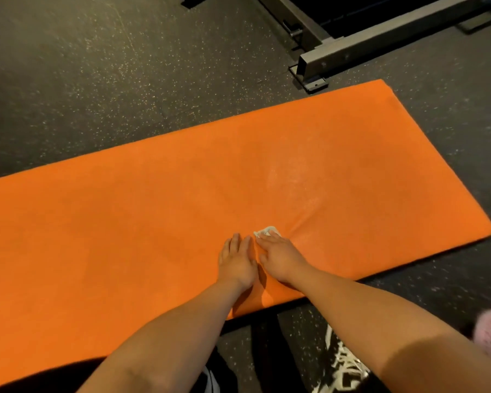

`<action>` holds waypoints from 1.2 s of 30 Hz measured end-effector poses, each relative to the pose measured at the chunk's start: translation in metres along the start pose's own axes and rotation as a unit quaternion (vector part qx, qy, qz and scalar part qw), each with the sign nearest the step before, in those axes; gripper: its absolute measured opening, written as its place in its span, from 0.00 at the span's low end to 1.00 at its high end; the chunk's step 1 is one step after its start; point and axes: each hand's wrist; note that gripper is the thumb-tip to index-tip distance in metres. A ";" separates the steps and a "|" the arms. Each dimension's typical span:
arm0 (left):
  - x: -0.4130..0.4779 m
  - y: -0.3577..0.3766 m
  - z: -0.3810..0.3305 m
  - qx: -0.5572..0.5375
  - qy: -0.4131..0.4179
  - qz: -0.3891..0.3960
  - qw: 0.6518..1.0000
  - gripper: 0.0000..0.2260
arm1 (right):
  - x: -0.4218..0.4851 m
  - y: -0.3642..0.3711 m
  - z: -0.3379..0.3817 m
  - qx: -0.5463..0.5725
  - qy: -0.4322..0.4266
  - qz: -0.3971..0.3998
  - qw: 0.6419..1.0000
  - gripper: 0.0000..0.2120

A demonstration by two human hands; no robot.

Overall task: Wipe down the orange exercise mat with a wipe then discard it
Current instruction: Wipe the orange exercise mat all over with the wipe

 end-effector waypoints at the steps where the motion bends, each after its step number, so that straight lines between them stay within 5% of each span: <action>1: -0.010 0.004 0.001 -0.001 0.001 0.002 1.000 0.29 | -0.010 0.006 0.002 0.009 0.004 -0.002 1.000 0.29; 15: -0.091 0.029 0.030 0.038 0.050 0.011 0.998 0.32 | -0.104 0.059 0.028 0.163 0.087 -0.069 0.980 0.22; 25: -0.103 0.026 0.032 -0.099 0.082 -0.083 0.988 0.04 | -0.124 0.059 0.036 0.163 0.069 -0.132 0.975 0.22; 36: -0.097 0.009 0.025 -0.180 0.127 -0.103 0.970 0.03 | -0.127 0.043 0.039 0.191 0.081 -0.224 0.952 0.19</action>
Point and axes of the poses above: each hand's wrist, its own x-axis towards the middle knuckle, its own y-axis out of the palm, z = x × y, and after that the axes turned 2 degrees about z, right-handed
